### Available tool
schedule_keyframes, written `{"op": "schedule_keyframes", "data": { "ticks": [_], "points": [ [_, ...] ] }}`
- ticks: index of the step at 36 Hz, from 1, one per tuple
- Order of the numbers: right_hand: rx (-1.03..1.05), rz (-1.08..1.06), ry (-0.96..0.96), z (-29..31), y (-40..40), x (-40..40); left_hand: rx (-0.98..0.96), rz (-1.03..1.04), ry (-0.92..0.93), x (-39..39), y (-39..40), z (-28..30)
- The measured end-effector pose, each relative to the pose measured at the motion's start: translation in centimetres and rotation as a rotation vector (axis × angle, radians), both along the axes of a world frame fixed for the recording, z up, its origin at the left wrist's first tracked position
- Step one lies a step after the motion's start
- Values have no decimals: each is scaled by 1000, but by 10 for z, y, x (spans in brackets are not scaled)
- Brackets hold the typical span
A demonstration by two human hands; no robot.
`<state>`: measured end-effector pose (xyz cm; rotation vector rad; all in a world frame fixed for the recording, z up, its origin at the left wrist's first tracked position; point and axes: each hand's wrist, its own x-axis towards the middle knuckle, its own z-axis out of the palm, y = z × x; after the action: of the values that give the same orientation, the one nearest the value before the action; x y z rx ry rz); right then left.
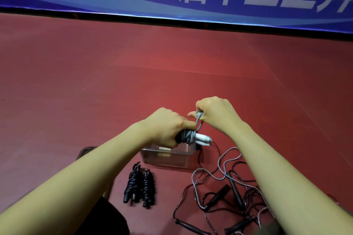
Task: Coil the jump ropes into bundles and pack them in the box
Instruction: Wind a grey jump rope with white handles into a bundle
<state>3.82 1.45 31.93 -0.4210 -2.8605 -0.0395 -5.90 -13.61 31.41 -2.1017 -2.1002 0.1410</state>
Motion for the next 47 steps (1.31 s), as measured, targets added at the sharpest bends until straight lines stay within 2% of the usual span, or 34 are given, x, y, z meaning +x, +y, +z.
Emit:
{"op": "schedule_keyframes", "data": {
  "ticks": [8,13,17,22,26,29,31,34,40,47],
  "points": [
    [165,57,-127,-2,-11,-8,-75,265,122,-3,3,-17],
    [3,88,-129,4,-14,-3,24,416,59,-4,6,-24],
    [-82,103,-70,8,-18,2,137,552,-63,-5,10,-22],
    [-212,162,16,4,-21,3,220,641,-111,-4,14,-19],
    [-477,105,190,4,-26,2,293,692,-157,-3,17,-16],
    [-643,-15,462,5,-29,-4,338,695,-178,-1,18,-13],
    [-699,-98,660,5,-30,-7,354,680,-176,2,20,-10],
    [-780,-94,770,6,-34,-7,380,665,-200,5,22,-8],
    [-978,9,709,5,-34,-8,457,688,-261,0,21,-3],
    [-889,125,585,11,-36,0,490,666,-257,-4,19,-2]
  ]
}}
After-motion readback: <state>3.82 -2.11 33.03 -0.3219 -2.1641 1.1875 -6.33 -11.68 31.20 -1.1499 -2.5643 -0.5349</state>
